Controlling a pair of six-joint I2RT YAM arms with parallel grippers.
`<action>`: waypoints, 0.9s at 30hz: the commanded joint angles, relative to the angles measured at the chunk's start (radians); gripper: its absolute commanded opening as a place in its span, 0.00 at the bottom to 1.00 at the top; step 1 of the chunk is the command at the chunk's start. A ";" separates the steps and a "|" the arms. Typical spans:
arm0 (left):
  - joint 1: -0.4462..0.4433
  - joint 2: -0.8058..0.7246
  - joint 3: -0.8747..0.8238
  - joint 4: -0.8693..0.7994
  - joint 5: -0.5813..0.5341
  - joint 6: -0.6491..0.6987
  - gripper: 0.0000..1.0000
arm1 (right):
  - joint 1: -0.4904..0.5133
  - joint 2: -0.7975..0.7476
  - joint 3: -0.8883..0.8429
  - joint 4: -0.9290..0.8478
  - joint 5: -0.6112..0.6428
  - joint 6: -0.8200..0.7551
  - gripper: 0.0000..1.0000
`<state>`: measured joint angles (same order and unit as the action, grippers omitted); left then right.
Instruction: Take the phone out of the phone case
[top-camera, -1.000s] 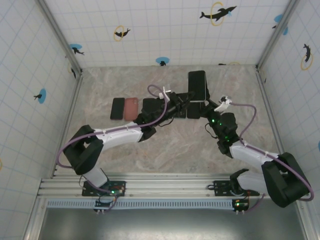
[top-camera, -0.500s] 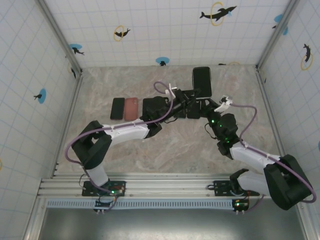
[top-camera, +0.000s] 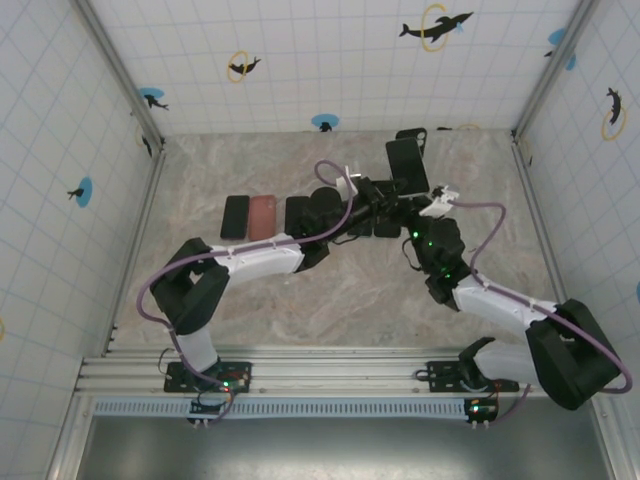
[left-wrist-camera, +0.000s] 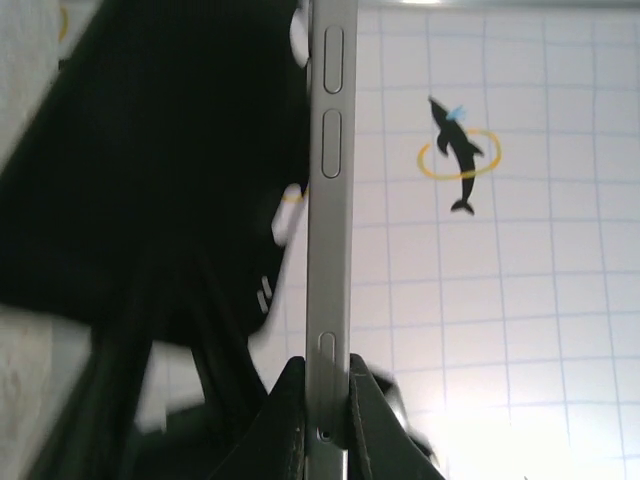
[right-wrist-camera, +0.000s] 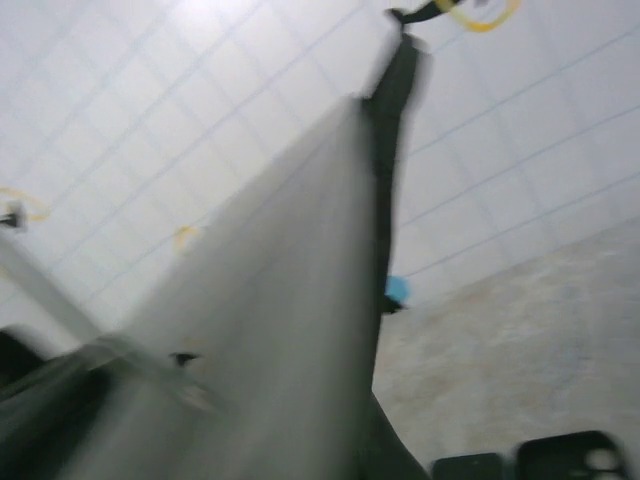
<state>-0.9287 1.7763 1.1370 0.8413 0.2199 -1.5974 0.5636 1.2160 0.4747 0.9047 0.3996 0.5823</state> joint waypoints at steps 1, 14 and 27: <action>-0.035 -0.052 -0.006 -0.037 0.108 0.027 0.00 | -0.062 -0.033 0.000 -0.004 0.039 -0.012 0.00; -0.010 0.122 0.039 0.062 0.173 -0.005 0.00 | -0.474 -0.211 -0.079 -0.378 -0.363 0.042 0.00; 0.010 0.384 0.161 -0.005 0.160 0.057 0.00 | -0.748 -0.269 -0.081 -0.580 -0.647 0.042 0.00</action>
<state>-0.9287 2.1311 1.2163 0.8120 0.3771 -1.5890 -0.1673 0.9680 0.4099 0.3698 -0.1738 0.6243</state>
